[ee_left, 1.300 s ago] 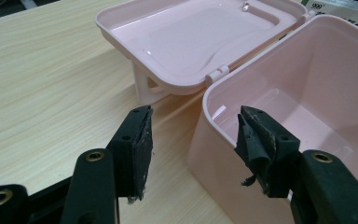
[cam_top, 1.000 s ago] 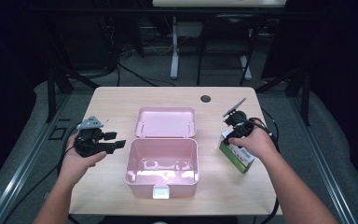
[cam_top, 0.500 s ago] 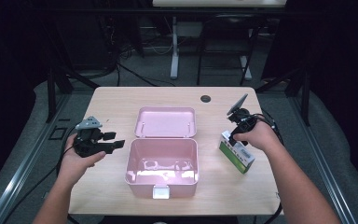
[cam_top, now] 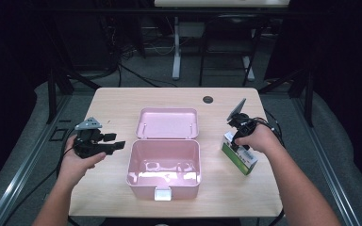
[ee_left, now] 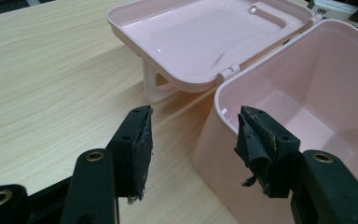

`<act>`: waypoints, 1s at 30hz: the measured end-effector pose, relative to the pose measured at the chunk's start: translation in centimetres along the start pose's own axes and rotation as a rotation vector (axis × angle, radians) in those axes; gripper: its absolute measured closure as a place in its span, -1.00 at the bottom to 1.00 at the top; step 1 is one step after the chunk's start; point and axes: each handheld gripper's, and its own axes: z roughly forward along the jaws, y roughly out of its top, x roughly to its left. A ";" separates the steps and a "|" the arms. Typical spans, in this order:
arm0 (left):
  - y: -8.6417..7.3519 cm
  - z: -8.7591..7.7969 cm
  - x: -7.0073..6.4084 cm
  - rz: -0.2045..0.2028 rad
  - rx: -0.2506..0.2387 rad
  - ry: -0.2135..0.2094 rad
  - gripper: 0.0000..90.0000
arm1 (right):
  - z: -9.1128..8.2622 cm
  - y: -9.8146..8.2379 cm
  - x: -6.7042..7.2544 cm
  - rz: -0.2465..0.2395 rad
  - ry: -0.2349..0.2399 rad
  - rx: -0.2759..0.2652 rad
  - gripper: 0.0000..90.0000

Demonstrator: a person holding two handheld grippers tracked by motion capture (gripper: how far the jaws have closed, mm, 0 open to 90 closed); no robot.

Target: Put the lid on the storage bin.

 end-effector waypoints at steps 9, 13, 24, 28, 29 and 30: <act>-0.1 0.1 0.2 -0.017 0.002 -0.009 0.00 | 1.0 0.1 0.0 0.004 -0.010 0.017 0.22; -0.2 0.1 0.3 -0.017 0.000 -0.007 0.00 | 1.2 0.1 0.0 0.001 -0.019 0.031 0.25; -0.2 0.0 0.5 -0.017 0.000 -0.009 0.00 | 1.8 0.0 -0.1 0.017 -0.019 0.040 0.33; -0.2 0.1 0.5 -0.020 -0.001 -0.007 0.00 | 1.9 0.1 -0.2 0.026 -0.014 0.048 0.33; -0.2 0.1 0.5 -0.021 -0.001 -0.007 0.00 | 2.0 0.1 -0.2 0.030 -0.010 0.049 0.33; -0.2 0.1 0.5 -0.021 0.000 -0.007 0.00 | 2.0 0.1 -0.3 0.029 -0.009 0.048 0.33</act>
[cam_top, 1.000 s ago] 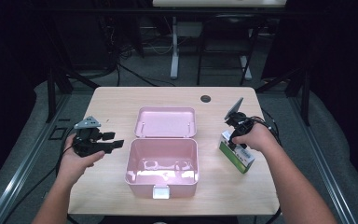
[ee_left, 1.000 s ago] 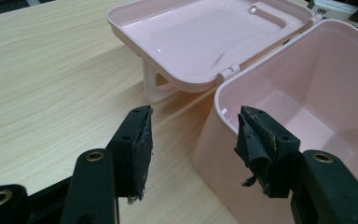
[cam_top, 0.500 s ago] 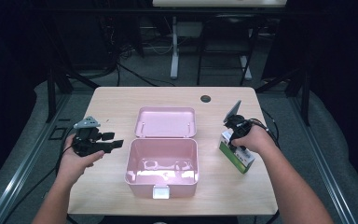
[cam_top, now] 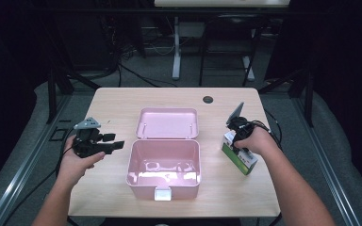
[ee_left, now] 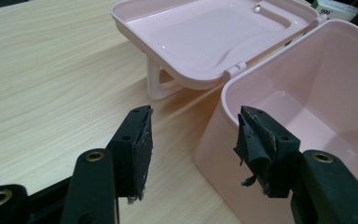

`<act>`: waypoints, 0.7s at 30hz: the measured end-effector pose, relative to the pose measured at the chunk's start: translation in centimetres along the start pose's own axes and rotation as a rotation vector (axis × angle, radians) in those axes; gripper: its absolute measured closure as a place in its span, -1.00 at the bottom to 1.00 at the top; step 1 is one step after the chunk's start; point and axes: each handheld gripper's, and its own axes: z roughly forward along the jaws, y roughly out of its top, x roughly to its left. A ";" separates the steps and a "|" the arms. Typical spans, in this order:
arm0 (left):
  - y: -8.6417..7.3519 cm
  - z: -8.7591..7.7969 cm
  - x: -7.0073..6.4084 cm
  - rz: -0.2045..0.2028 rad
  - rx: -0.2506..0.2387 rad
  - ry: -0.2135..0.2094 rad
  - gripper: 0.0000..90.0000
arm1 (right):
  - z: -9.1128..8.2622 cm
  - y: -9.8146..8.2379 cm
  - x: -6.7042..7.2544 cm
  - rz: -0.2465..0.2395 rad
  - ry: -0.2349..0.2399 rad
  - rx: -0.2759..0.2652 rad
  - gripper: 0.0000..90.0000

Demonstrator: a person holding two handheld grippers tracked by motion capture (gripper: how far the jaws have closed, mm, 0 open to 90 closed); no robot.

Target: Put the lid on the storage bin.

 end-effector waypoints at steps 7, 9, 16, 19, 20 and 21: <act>0.0 0.0 0.1 -0.006 0.001 -0.002 0.00 | 0.5 0.3 0.2 0.004 -0.006 0.028 0.32; -0.1 0.1 0.1 -0.006 -0.006 0.002 0.00 | 0.6 0.3 0.2 -0.007 -0.014 0.035 0.33; -0.1 0.0 0.3 -0.011 -0.006 0.000 0.00 | 0.5 0.4 0.2 -0.003 -0.011 0.045 0.36; -0.1 0.0 0.3 -0.007 0.000 -0.001 0.00 | 0.5 0.4 0.3 -0.014 -0.011 0.055 0.37; -0.1 0.0 0.3 -0.008 0.001 -0.001 0.00 | 0.4 0.4 0.4 -0.015 -0.009 0.064 0.37; -0.1 0.0 0.3 -0.009 0.001 -0.001 0.00 | 0.4 0.4 0.4 -0.021 -0.009 0.065 0.37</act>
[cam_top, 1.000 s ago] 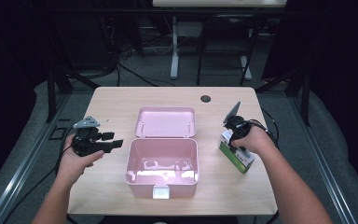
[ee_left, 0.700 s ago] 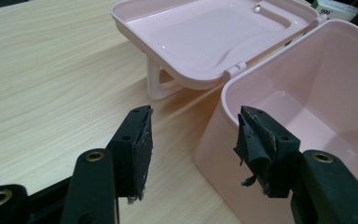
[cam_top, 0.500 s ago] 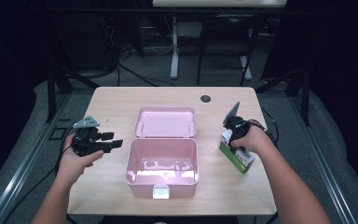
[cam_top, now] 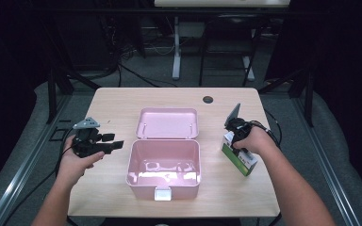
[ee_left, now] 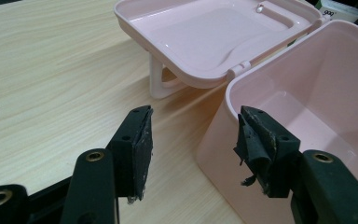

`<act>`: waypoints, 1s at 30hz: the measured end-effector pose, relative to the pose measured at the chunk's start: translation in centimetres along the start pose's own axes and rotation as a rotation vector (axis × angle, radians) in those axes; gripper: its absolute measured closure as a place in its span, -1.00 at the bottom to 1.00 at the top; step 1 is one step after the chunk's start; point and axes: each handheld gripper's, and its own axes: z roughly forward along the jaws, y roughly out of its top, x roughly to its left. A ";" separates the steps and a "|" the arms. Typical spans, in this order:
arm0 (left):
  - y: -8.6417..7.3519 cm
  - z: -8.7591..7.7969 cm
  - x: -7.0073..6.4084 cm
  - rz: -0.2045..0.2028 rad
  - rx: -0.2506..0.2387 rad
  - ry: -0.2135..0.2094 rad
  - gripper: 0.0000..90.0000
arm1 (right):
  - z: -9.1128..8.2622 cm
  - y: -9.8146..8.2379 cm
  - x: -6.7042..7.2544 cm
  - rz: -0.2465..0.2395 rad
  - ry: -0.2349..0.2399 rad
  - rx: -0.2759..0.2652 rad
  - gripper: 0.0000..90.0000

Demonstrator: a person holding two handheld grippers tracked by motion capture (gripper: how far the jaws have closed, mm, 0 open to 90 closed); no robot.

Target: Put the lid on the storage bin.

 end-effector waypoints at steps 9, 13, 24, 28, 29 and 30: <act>0.0 0.0 0.0 -0.005 -0.002 -0.002 0.00 | -1.8 -0.3 0.8 -0.022 0.002 -0.015 0.37; 0.0 0.0 0.0 -0.007 -0.001 -0.003 0.00 | -2.8 -0.6 1.3 -0.043 -0.002 -0.022 0.37; 0.0 0.0 0.0 -0.009 -0.002 -0.004 0.00 | -4.9 -0.7 2.9 -0.087 0.000 -0.034 0.37; -0.1 -0.1 0.1 -0.009 0.000 -0.005 0.00 | -5.6 -0.6 3.4 -0.097 -0.002 -0.024 0.37; -0.1 -0.1 0.2 -0.006 0.001 -0.005 0.00 | -5.8 -0.6 3.5 -0.100 0.000 -0.025 0.37; -0.1 0.0 0.2 -0.006 0.001 -0.004 0.00 | -6.0 -0.6 3.6 -0.100 0.002 -0.028 0.37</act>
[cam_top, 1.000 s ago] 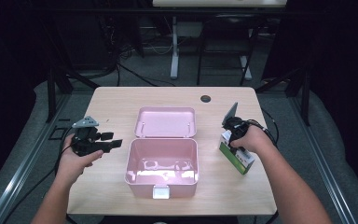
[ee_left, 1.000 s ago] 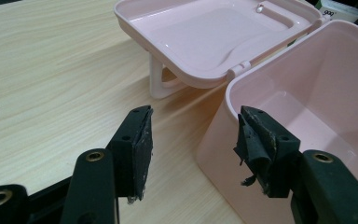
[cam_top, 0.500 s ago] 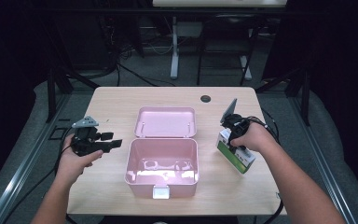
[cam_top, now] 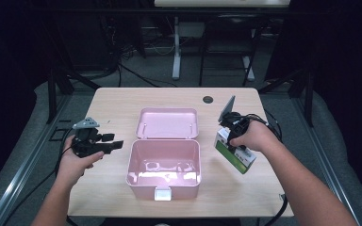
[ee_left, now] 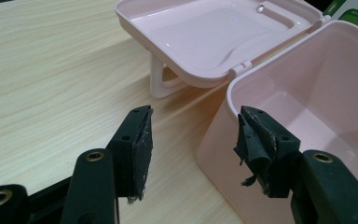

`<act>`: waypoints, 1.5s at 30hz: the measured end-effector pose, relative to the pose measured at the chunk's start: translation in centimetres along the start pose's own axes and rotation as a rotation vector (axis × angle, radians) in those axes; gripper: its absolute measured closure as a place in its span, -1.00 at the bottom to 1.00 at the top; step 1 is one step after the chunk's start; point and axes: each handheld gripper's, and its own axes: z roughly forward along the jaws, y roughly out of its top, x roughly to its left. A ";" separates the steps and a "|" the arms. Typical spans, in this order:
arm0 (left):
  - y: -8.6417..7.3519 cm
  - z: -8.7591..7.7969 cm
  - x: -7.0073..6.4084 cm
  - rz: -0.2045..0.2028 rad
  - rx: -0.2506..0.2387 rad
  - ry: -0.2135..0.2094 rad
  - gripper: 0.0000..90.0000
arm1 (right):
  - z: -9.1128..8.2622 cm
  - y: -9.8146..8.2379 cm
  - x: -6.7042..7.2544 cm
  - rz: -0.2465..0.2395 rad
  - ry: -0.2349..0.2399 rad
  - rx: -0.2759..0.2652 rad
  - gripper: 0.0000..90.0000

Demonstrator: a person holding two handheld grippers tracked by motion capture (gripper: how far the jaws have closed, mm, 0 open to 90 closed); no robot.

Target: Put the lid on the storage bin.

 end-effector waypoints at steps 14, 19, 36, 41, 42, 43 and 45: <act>0.0 -0.1 0.1 -0.006 -0.004 0.002 0.00 | -2.8 0.4 1.8 -0.059 0.008 -0.016 0.37; -0.1 -0.1 0.1 -0.009 -0.005 0.004 0.00 | -3.8 0.3 2.5 -0.073 0.004 -0.016 0.37; -0.1 0.0 0.0 -0.008 -0.005 0.004 0.00 | -6.7 0.5 5.7 -0.170 -0.005 -0.023 0.37; -0.1 0.0 0.1 -0.006 -0.007 0.004 0.00 | -7.3 0.7 6.5 -0.207 -0.004 -0.032 0.37; -0.1 -0.1 0.1 -0.010 -0.007 0.004 0.00 | -7.5 0.8 6.6 -0.217 -0.003 -0.029 0.37; -0.1 -0.1 0.1 -0.009 -0.006 0.003 0.00 | -7.6 0.9 6.8 -0.229 -0.003 -0.030 0.37; -0.1 -0.1 0.1 -0.009 -0.008 0.005 0.00 | -7.7 1.0 7.2 -0.251 -0.001 -0.028 0.37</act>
